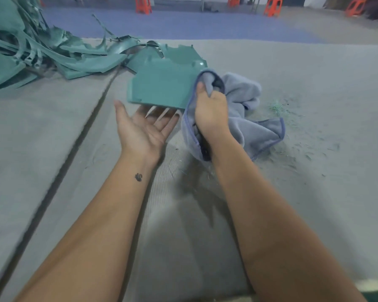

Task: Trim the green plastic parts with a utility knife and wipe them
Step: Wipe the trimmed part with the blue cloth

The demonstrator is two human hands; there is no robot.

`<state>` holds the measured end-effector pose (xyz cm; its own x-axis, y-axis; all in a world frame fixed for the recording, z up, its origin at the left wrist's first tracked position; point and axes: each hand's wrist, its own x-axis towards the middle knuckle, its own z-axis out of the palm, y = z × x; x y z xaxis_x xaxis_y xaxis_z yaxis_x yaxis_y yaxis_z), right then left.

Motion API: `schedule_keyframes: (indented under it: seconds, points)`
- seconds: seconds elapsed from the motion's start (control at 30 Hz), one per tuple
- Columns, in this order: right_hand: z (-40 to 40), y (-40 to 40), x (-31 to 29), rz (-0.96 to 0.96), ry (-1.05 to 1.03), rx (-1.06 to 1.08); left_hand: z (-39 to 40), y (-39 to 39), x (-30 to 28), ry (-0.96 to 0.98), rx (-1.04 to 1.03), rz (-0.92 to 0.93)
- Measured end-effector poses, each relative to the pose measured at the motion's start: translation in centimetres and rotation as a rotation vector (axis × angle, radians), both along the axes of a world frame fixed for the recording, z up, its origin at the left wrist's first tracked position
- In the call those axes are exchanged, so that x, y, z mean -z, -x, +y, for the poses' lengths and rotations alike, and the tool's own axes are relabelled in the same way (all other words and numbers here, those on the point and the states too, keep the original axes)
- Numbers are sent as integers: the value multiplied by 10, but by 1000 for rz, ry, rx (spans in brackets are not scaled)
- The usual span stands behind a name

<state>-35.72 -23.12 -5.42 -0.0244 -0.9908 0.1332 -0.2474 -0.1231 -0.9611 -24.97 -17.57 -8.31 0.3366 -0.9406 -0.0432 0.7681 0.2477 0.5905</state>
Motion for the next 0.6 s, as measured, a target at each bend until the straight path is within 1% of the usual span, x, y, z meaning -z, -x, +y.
schedule_keyframes:
  seconds: [0.07,0.1,0.13,0.17,0.2,0.27,0.3,0.33,0.4,0.5,0.6]
  points:
    - [-2,1,3,-59,-10,72,0,11,-4,-18,26,-144]
    - [0,1,5,-60,4,70,-1,16,-3,-52,30,-226]
    - [3,0,6,-51,32,37,-3,21,-3,-89,18,-280]
    - [7,-2,7,-36,60,-28,-5,22,-2,-127,-24,-284]
    - [11,-4,9,-7,76,-123,-6,21,-2,-157,-55,-237]
    - [18,-7,13,125,116,-303,-6,12,-2,-176,-67,-95]
    - [20,-8,15,195,159,-332,-7,6,-2,-167,-68,-40]
    - [21,-10,16,226,210,-314,-6,1,-3,-154,-74,-16]
    - [22,-13,15,181,231,-212,-6,-4,-4,-141,-107,-57]
    - [20,-11,12,85,75,-108,-5,-3,-6,-140,-137,-198]
    - [14,1,7,-169,-38,39,-5,-5,-6,-128,-100,-336]
